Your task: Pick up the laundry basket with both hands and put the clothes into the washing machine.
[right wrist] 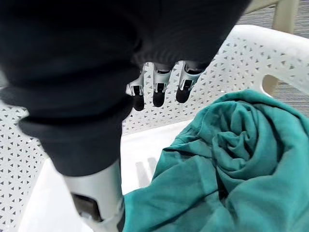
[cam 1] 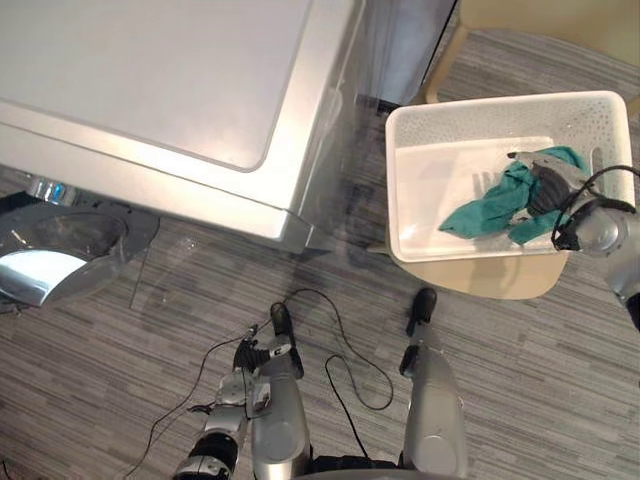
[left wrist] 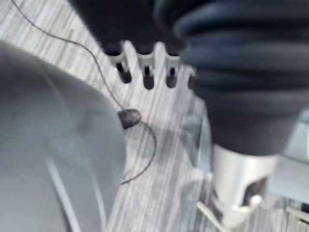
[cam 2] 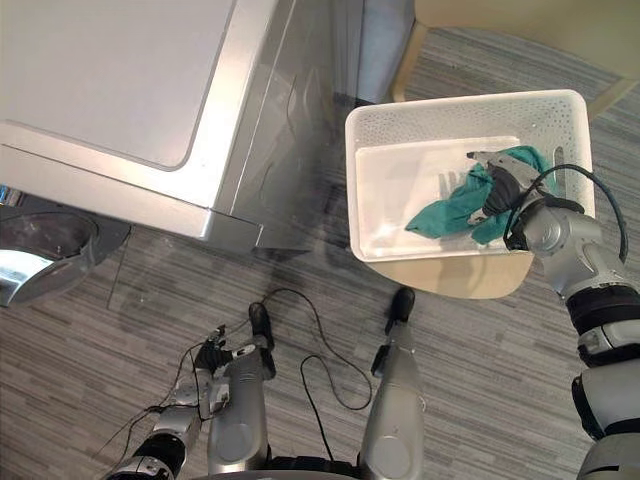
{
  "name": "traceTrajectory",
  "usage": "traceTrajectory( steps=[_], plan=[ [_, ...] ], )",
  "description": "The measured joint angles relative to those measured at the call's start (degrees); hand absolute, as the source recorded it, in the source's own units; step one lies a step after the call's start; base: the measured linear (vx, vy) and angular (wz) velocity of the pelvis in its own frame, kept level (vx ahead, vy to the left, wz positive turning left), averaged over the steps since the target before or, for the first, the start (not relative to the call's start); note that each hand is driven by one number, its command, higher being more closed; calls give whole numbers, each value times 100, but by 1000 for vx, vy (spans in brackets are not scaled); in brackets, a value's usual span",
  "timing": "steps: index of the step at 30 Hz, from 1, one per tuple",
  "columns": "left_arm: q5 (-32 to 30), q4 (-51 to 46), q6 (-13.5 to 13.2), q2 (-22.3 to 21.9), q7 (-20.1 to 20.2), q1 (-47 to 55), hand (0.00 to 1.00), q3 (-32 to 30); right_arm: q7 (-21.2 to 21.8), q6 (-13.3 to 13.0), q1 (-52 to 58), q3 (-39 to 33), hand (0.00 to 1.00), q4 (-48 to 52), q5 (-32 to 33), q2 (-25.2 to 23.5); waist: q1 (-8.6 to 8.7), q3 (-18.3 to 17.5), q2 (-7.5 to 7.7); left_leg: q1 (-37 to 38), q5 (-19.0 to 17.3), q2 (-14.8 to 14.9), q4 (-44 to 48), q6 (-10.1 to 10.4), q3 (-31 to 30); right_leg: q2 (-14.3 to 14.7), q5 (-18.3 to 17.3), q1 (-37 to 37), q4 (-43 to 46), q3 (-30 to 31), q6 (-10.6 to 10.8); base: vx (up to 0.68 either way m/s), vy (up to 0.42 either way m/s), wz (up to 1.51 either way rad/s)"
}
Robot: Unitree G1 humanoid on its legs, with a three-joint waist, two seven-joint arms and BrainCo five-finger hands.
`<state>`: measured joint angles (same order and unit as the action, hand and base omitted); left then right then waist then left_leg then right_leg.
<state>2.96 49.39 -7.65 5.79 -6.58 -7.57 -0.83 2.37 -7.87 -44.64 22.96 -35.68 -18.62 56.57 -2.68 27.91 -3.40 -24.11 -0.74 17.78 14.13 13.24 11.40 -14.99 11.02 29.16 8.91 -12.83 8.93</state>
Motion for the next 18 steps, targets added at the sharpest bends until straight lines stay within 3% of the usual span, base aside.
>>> traceTrajectory(
  steps=[18],
  plan=[
    [324,-1021,0,-455,-13,-19,0,-427,-448,444,-727,-520,0,11,0,30,12,35,61,-426,163,30,-183,1,274,-95,-248,1000,701,48,-132,12,2,-4]
  ],
)
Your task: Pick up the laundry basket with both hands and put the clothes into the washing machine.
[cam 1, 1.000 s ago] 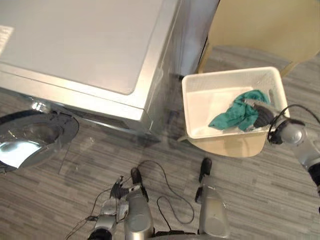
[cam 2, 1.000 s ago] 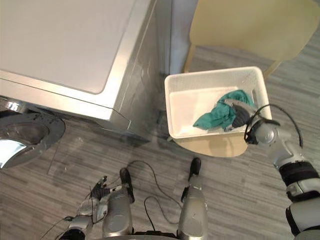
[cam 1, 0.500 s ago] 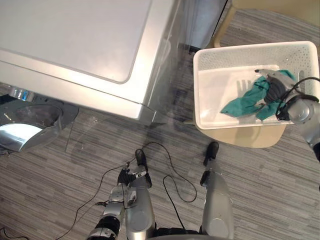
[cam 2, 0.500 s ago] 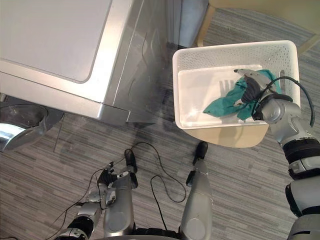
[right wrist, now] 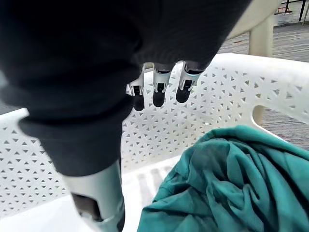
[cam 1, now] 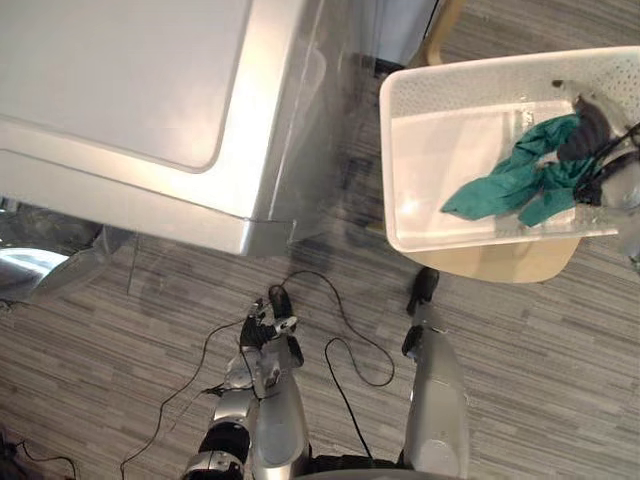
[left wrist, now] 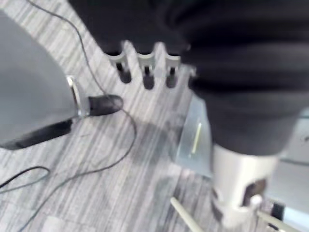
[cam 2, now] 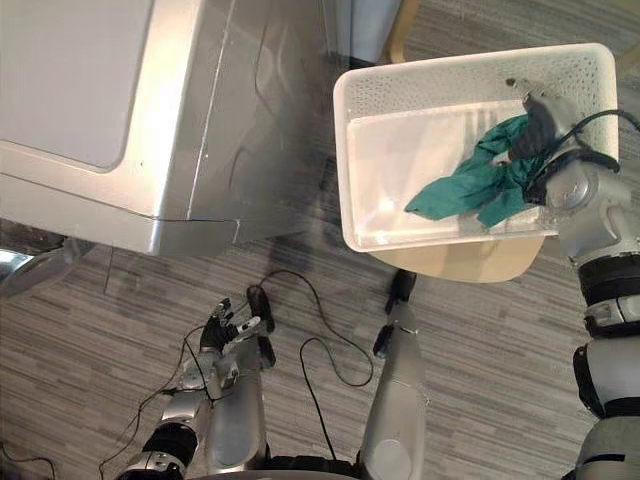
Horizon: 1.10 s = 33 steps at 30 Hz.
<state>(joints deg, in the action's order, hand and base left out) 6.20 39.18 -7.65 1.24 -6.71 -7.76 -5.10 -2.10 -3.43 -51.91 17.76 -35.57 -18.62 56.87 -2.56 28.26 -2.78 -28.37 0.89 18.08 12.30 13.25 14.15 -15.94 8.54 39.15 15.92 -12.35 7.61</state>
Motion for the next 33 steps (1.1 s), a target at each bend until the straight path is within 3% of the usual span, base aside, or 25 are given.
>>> traceTrajectory(
  steps=[13,22,33],
  plan=[
    [103,-68,10,-27,-1,36,0,-466,-50,25,-44,-448,0,218,234,282,9,39,108,-291,57,111,-45,99,64,-103,-447,791,912,-9,-150,24,-15,-1],
    [213,-184,35,-4,-14,36,0,-659,-50,9,843,-1160,0,440,399,284,-6,35,155,-438,68,88,-53,118,100,-177,-682,1108,1250,7,-199,21,-21,1],
    [225,-495,48,36,-113,38,0,-682,-98,125,1412,-1707,0,609,392,-312,-61,14,193,-855,106,-14,16,110,65,-322,-834,1675,1643,121,-224,8,-29,5]
  ],
)
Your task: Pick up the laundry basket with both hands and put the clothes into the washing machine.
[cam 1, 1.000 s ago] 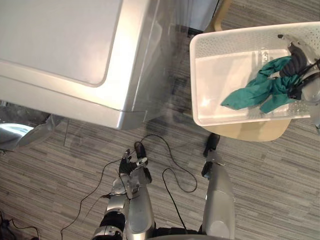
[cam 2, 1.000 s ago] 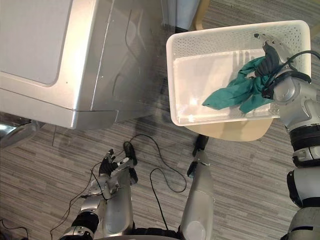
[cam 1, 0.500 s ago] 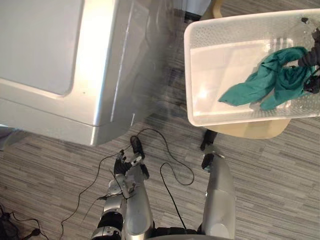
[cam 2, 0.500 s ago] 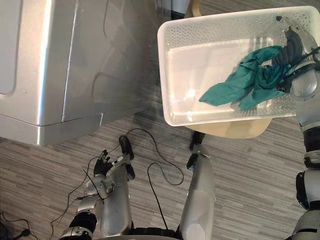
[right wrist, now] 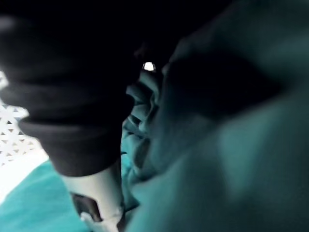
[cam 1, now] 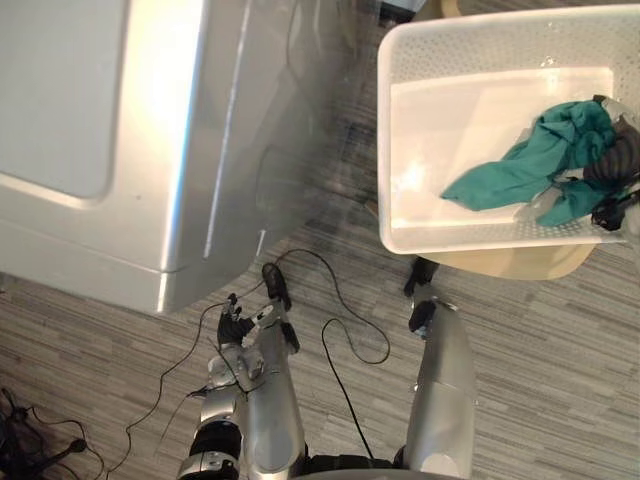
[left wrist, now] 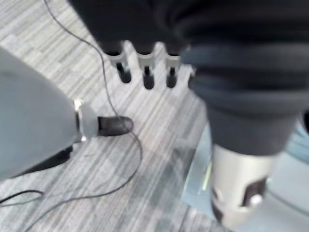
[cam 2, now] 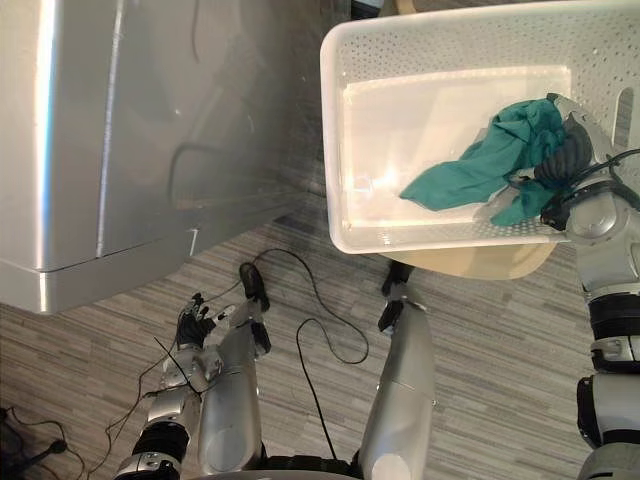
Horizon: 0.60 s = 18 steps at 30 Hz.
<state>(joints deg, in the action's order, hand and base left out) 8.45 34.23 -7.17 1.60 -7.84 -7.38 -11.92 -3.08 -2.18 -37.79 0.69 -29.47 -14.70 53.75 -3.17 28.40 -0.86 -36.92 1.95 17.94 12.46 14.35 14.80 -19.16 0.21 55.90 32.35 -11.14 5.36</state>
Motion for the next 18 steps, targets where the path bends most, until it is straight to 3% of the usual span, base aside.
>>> traceTrajectory(
  steps=[5,6,12,18],
  plan=[
    [2,-126,1,6,-18,0,0,-3,-59,35,-168,-7,0,-341,-15,-270,-66,-3,-3,-149,37,-60,55,-23,-140,-135,-119,88,173,-99,-28,-9,-39,18],
    [2,-186,-1,7,-43,6,0,-3,-109,71,-328,-8,100,-516,-75,-375,-66,-16,-6,-230,68,-111,50,-27,-194,-204,-142,156,248,-113,-34,-22,-30,27],
    [111,-253,5,40,-113,2,0,-1,-362,119,-1319,491,100,-1541,-527,-483,-98,-44,-30,-353,131,-213,124,-48,-330,-338,-144,201,358,-138,-37,-36,-18,16],
    [114,-247,17,6,-138,0,0,36,-443,170,-1549,1235,100,-2279,-691,-607,-256,-449,-233,-367,200,-211,128,-59,-538,-375,-142,7,341,-314,-41,-15,-11,11]
  ],
)
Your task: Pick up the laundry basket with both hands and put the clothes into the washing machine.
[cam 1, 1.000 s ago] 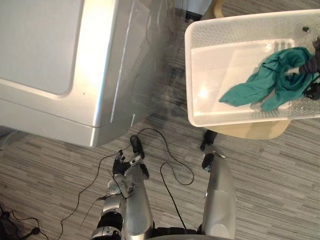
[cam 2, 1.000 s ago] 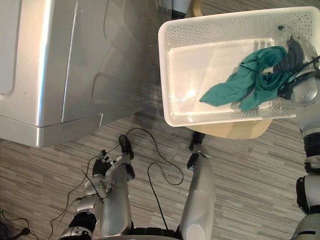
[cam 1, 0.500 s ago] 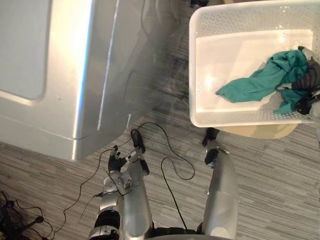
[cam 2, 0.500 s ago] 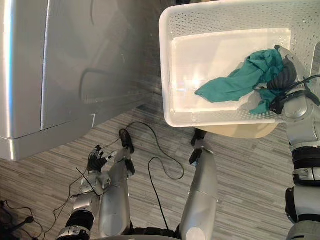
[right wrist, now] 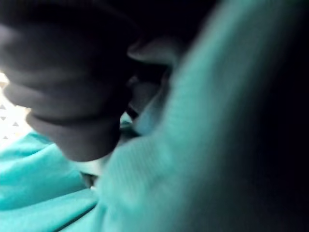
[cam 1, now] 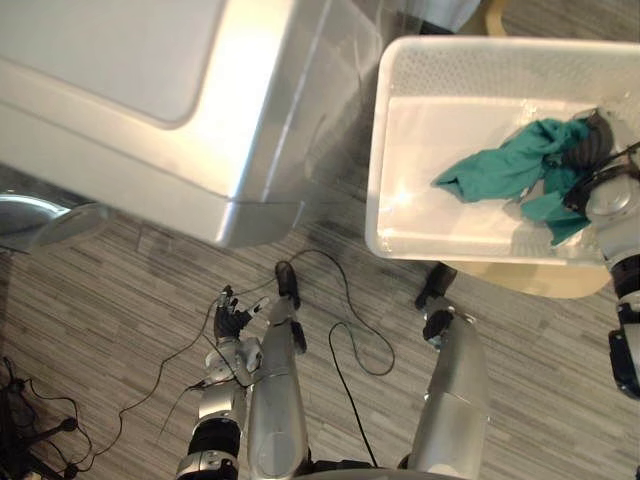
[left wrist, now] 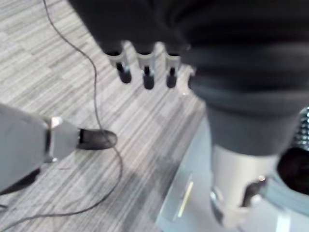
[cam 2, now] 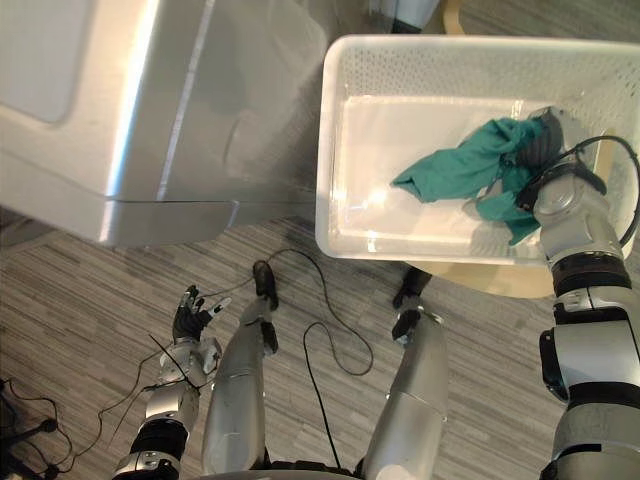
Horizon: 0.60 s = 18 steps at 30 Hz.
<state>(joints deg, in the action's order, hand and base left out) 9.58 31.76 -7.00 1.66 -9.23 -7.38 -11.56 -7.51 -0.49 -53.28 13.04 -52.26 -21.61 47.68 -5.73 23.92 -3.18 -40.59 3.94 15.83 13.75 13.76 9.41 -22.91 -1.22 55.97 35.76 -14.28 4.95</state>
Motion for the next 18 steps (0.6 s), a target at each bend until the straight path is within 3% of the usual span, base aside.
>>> traceTrajectory(
  steps=[7,10,13,18],
  plan=[
    [0,5,11,1,-90,2,0,-17,163,93,470,373,100,-298,41,-186,-129,-44,-29,413,27,113,-146,5,-93,81,9,-678,-255,-290,-9,14,3,6],
    [1,1,14,7,-86,6,0,-26,280,98,734,363,100,-276,284,-404,-109,-53,-13,595,27,127,-106,9,-130,100,8,-973,-318,-392,-7,53,-4,8],
    [4,3,15,37,-79,8,0,-29,269,117,977,188,100,-100,741,-588,-102,-44,3,875,18,221,-64,17,-130,168,6,-1392,-394,-513,-4,32,-10,4],
    [110,12,20,163,-69,203,0,-48,213,93,1353,-772,100,1111,1374,-845,-91,-8,112,1540,-68,353,-28,60,-117,290,-93,-2104,-503,-595,10,-11,-15,-4]
  ],
)
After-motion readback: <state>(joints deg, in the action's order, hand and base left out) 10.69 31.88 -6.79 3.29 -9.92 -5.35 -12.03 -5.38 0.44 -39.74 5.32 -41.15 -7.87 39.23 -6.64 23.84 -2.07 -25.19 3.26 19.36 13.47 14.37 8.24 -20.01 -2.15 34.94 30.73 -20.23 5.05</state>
